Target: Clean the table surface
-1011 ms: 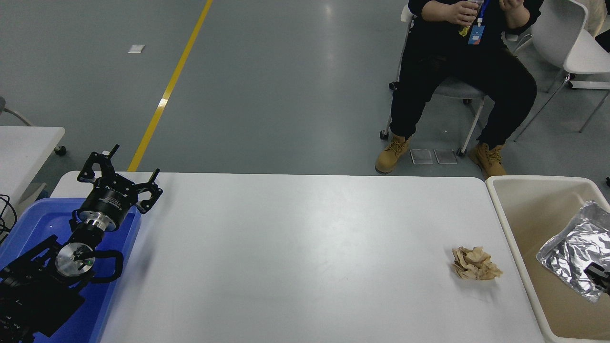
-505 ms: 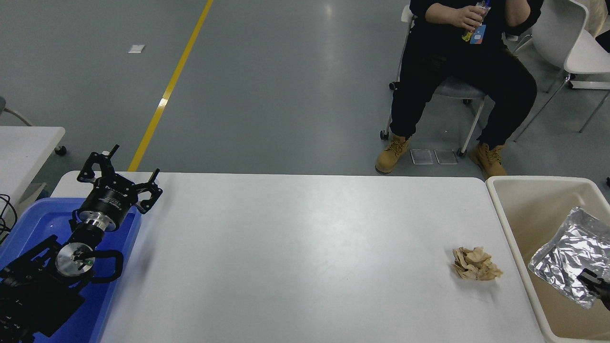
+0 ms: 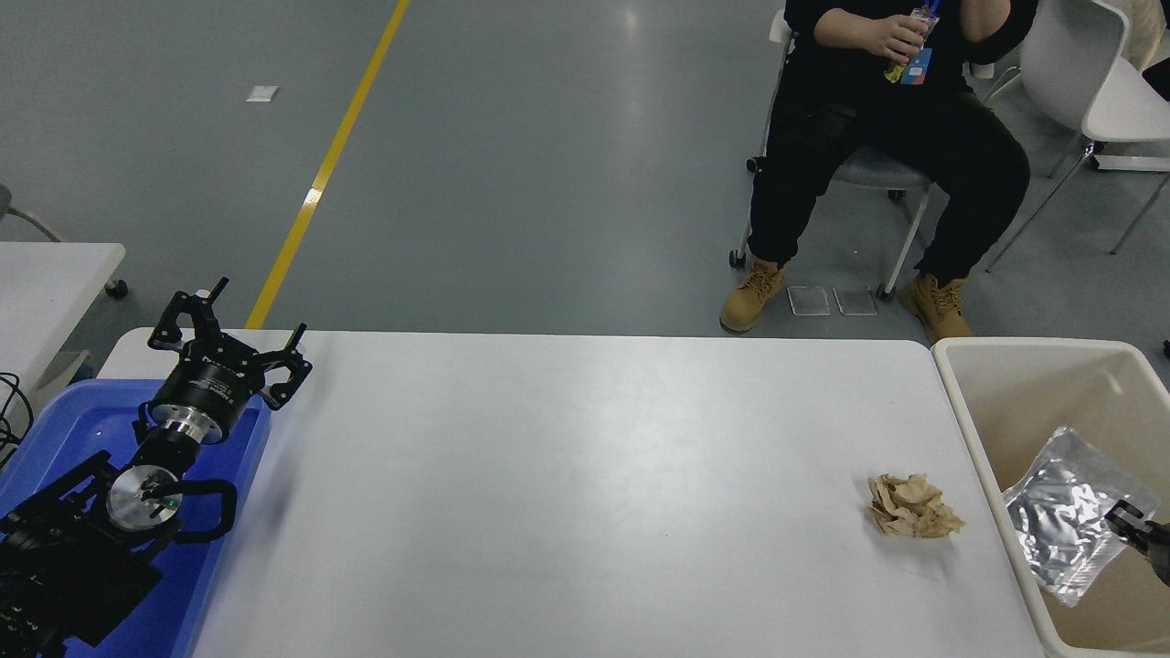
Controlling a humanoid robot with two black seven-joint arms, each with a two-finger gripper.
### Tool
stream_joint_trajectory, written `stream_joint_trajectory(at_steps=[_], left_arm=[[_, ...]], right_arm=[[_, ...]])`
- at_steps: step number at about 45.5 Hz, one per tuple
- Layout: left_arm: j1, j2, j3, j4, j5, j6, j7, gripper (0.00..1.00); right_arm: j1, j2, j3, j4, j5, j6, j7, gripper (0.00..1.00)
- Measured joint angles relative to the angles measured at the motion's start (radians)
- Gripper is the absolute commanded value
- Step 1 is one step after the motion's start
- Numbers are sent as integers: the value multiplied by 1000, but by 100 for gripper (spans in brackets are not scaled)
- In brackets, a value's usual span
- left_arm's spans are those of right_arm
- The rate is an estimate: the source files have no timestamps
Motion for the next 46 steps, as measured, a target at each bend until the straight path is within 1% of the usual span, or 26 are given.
stream_joint_trajectory(at_steps=[2, 3, 12, 23, 30, 46], left_arm=[[0, 0, 0, 0, 0, 0, 0, 100], [0, 0, 0, 0, 0, 0, 0, 100], [0, 0, 0, 0, 0, 0, 0, 100], [0, 0, 0, 0, 0, 0, 0, 100], [0, 0, 0, 0, 0, 0, 0, 100], [0, 0, 0, 0, 0, 0, 0, 100]], right_arm=[[2, 0, 1, 0, 25, -7, 0, 96], [3, 0, 2, 0, 36, -10, 0, 96], [31, -4, 14, -1, 161, -26, 0, 97], [95, -8, 79, -3, 232, -33, -1, 97], [157, -10, 200, -4, 250, -37, 1, 97], [296, -11, 556, 2, 281, -48, -3, 98]])
